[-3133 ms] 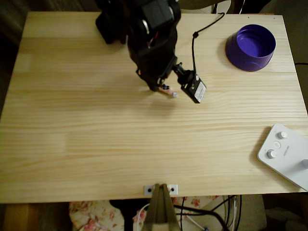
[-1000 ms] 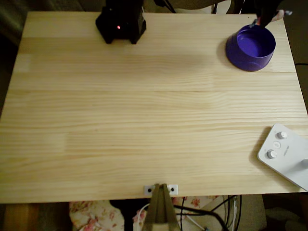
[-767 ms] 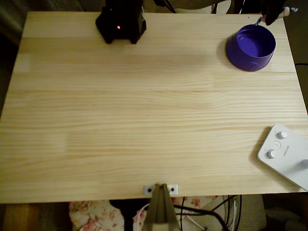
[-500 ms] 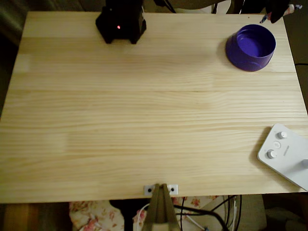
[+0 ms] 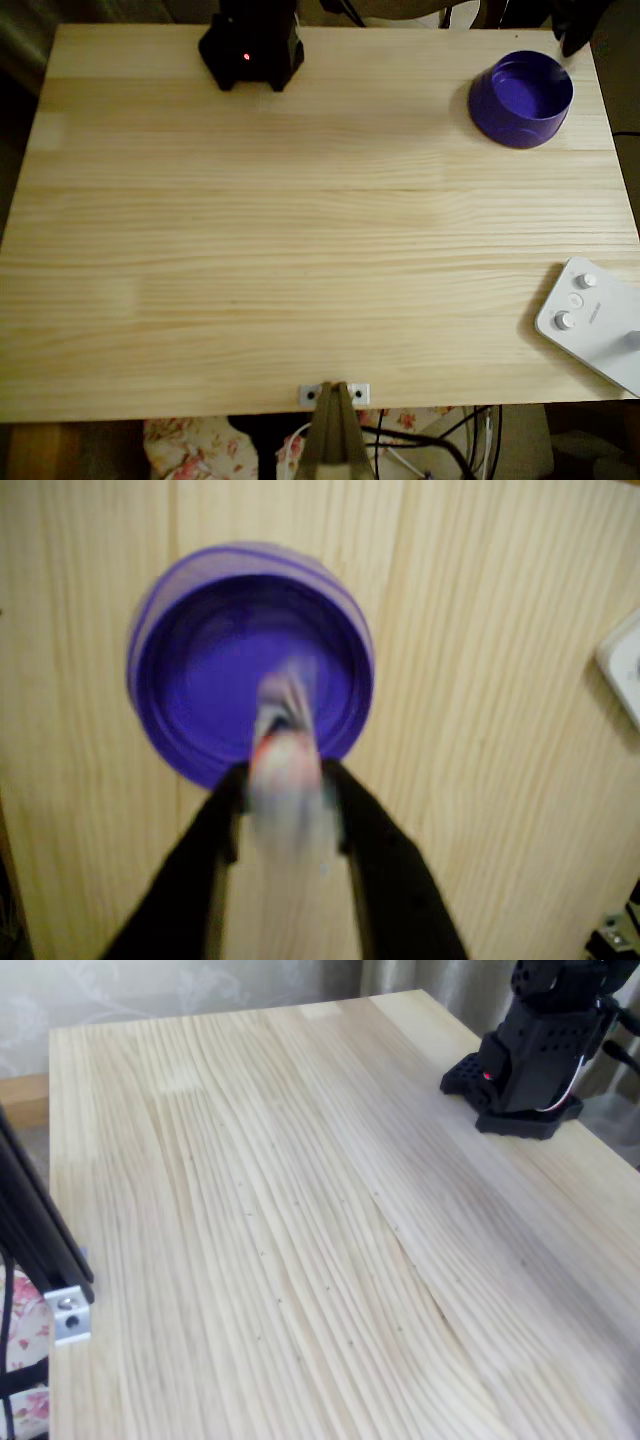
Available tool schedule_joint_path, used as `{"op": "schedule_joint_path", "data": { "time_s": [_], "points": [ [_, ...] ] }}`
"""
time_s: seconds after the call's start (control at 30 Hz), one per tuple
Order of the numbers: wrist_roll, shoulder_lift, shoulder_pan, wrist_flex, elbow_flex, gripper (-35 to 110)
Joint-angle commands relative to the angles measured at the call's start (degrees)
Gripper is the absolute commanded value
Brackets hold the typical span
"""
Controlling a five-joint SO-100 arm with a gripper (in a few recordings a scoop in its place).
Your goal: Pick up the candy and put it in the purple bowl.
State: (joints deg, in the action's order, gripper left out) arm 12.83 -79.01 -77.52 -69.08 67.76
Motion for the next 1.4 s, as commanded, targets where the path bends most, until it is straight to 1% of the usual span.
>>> {"op": "schedule_joint_path", "data": {
  "time_s": [0.0, 0.1, 0.13, 0.17, 0.53, 0.63, 0.77, 0.83, 0.87, 1.13, 1.37],
  "points": [
    [0.9, -2.7, 0.0, 0.1, -5.4, 9],
    [1.2, -3.1, 0.3, 0.1, -5.4, 10],
    [1.4, -3.3, 0.4, 0.0, -5.4, 16],
    [1.5, -3.5, 0.5, -0.1, -5.3, 17],
    [3.6, -7.4, 3.6, -2.3, -3.6, 17],
    [4.0, -9.8, 5.8, -3.4, -2.5, 13],
    [4.9, -14.2, 9.7, -4.6, 0.9, 10],
    [6.6, -16.5, 11.7, -5.4, 2.6, 1],
    [6.9, -17.7, 12.8, -5.9, 3.4, -1],
    [8.4, -27.8, 23.2, -7.7, 11.5, -1],
    [12.4, -37.9, 34.8, -7.8, 24.4, -1]
  ]
}}
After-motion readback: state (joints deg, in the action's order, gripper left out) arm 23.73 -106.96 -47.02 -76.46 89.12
